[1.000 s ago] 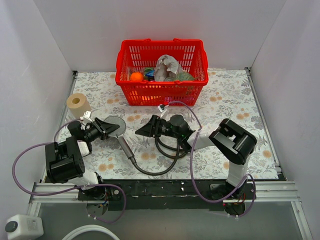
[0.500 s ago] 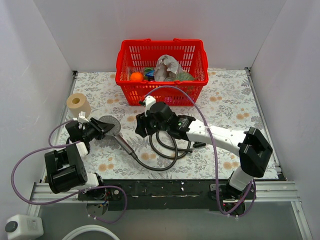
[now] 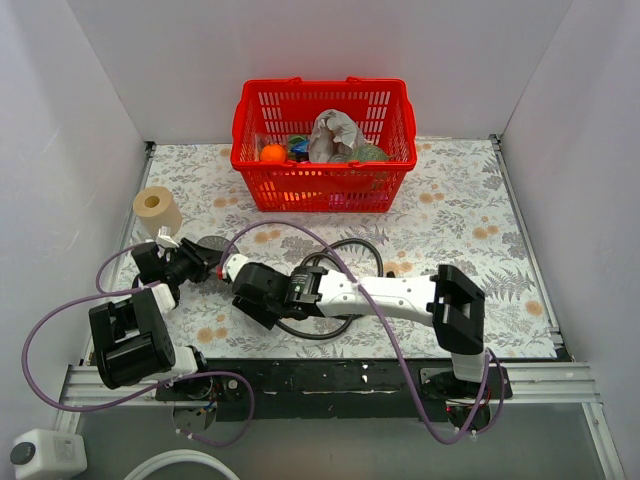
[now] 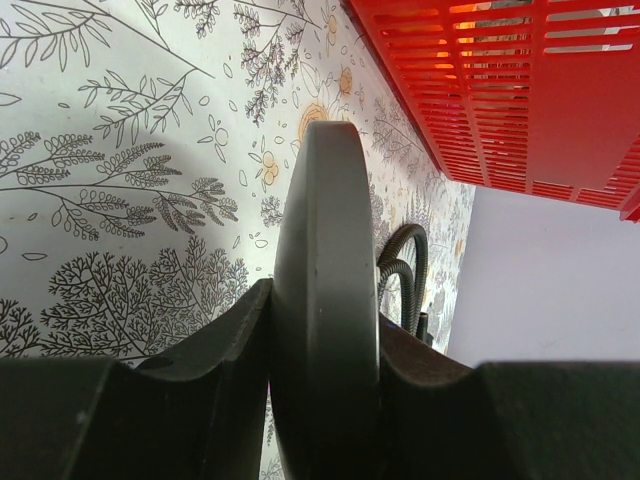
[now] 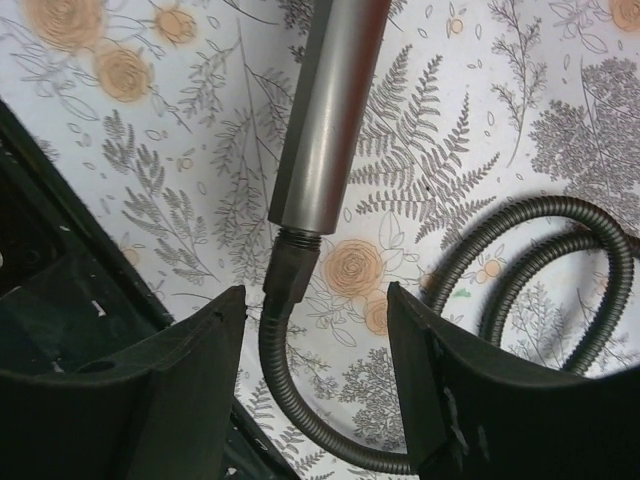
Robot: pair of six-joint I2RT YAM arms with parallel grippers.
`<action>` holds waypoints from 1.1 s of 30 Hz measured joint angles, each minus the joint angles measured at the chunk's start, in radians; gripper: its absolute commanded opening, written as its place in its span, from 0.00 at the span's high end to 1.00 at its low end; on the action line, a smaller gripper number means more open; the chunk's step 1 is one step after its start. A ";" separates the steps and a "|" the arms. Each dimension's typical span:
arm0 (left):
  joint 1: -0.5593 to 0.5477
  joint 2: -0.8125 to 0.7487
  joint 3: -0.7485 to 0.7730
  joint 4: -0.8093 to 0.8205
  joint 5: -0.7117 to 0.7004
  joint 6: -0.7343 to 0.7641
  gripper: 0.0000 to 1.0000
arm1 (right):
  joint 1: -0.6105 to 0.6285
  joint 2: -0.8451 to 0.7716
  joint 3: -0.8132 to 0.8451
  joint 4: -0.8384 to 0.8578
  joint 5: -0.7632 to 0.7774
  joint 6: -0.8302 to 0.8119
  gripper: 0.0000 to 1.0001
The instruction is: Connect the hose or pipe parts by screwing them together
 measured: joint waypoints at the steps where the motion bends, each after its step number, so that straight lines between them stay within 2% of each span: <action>1: 0.000 0.000 0.000 -0.002 0.000 0.000 1.00 | 0.003 0.014 0.013 -0.017 0.016 -0.002 0.34; 6: 0.000 0.000 0.000 -0.004 0.001 0.000 1.00 | 0.014 0.058 0.045 -0.053 0.069 -0.016 0.34; 21: 0.000 -0.005 0.000 -0.004 0.002 0.000 1.00 | 0.015 0.128 0.059 -0.039 0.036 0.013 0.39; 24: 0.000 -0.012 0.000 -0.004 0.002 0.000 1.00 | 0.015 0.130 0.059 -0.032 0.032 0.024 0.44; 28: 0.000 -0.013 0.000 -0.004 0.004 0.000 1.00 | 0.015 0.131 0.058 -0.011 0.032 0.031 0.58; 33: 0.000 -0.013 0.000 -0.004 0.006 0.001 1.00 | 0.014 0.132 0.054 0.008 0.037 0.039 0.59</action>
